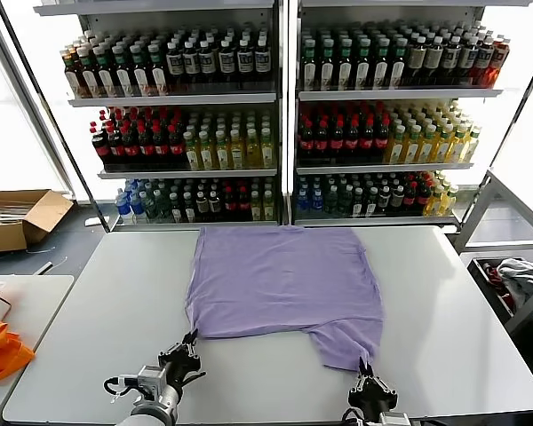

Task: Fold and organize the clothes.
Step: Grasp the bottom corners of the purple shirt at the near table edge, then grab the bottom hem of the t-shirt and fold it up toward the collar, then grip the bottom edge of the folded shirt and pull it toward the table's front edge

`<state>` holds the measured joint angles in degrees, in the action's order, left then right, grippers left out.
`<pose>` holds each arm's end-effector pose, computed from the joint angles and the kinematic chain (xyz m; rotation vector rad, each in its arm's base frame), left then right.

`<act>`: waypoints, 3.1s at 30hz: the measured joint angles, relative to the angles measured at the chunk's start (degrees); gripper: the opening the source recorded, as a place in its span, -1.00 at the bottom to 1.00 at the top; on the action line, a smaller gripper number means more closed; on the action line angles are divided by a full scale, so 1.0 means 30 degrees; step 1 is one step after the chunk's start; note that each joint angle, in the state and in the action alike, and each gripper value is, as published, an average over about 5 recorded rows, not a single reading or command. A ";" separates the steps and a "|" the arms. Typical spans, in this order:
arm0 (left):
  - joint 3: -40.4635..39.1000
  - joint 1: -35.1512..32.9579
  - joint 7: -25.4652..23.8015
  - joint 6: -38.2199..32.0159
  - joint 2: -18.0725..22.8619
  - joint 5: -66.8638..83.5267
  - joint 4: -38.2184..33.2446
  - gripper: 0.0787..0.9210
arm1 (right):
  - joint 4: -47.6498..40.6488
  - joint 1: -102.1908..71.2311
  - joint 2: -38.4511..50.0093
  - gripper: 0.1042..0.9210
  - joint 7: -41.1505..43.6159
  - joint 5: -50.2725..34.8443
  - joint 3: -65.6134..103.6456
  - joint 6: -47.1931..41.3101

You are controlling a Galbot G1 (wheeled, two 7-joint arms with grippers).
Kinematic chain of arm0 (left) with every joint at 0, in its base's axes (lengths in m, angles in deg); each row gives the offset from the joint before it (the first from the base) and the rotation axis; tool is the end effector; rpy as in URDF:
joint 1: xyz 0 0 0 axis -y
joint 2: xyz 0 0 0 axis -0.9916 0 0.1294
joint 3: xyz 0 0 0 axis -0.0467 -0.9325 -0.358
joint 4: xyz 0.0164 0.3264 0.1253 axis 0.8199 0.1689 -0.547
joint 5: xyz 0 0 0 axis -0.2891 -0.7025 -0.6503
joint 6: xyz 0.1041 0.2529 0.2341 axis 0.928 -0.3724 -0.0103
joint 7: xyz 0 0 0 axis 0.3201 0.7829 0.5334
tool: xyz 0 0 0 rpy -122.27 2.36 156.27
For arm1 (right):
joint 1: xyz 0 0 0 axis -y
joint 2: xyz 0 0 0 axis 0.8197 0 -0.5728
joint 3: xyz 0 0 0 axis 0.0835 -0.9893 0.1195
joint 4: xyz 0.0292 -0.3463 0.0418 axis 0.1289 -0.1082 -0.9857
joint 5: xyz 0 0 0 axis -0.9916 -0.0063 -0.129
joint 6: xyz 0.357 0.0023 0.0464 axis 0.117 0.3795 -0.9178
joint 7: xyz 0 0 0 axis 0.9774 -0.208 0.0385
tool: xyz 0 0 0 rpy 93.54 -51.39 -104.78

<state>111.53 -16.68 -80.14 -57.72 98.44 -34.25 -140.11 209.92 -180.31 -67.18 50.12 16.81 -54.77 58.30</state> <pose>0.2139 0.0089 -0.3193 -0.1178 -2.6989 -0.0407 0.1455 0.0269 -0.2916 -0.1209 -2.7556 0.0138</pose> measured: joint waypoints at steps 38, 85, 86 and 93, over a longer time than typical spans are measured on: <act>-0.1990 0.8046 0.1007 -0.1029 -0.0152 0.3138 0.5875 -0.99 | -0.8202 1.1747 0.0572 -0.99 0.2912 0.0543 0.0479 -0.0321; -0.2409 0.8415 0.2078 0.0422 -0.0839 0.1811 0.5564 0.76 | -0.7079 1.1072 0.0261 0.76 -0.0006 -0.0980 0.0673 -0.3675; -0.2416 0.8276 0.2085 0.0470 -0.0817 0.1790 0.5433 0.76 | -0.6957 1.0903 0.0291 0.76 -0.0043 -0.1033 0.0767 -0.3746; -0.2450 0.7736 0.2107 0.0708 -0.0682 0.1570 0.5005 0.77 | -0.6527 1.0167 0.0428 0.76 -0.0191 -0.1543 0.1409 -0.4129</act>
<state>104.18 6.53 -73.82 -55.60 96.39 -29.54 -125.09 190.34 -149.81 -65.89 49.55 12.18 -50.55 45.92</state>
